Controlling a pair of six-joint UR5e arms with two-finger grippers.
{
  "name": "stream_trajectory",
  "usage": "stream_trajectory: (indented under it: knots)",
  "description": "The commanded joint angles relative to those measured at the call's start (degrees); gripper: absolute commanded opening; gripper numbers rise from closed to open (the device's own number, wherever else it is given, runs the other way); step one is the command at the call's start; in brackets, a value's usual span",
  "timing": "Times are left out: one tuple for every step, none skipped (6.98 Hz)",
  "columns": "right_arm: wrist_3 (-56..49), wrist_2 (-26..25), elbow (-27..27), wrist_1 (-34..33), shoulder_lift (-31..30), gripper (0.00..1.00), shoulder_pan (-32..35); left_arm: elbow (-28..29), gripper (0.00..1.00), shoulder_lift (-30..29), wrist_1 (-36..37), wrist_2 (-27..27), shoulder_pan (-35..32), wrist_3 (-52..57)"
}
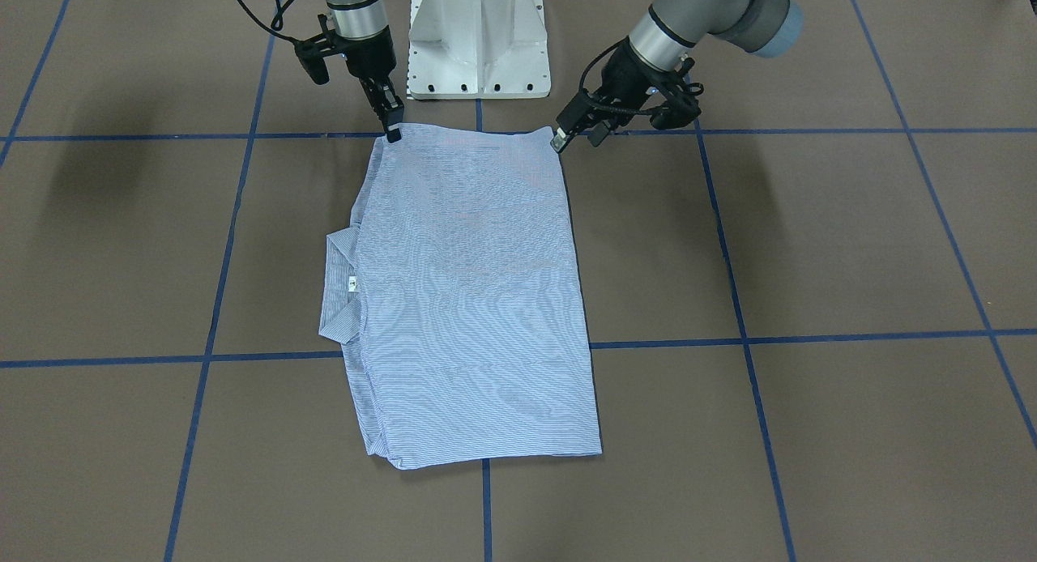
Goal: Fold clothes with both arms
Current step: 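Lower the left gripper to the other near corner and grasp both corners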
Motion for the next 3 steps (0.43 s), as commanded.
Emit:
stream_trajectory:
  knots:
    - [0.0,0.1,0.0,0.0,-0.2,0.0,-0.1,2.8,0.98,-0.3,0.2,6.7,7.6,-3.7]
    - [0.0,0.1,0.0,0.0,-0.2,0.0,-0.1,3.8,0.96,-0.3,0.2,6.8,10.2,-3.7]
    - [0.0,0.1,0.1,0.1,-0.2,0.0,-0.1,3.9,0.92,-0.3,0.2,7.2,11.4,-3.8]
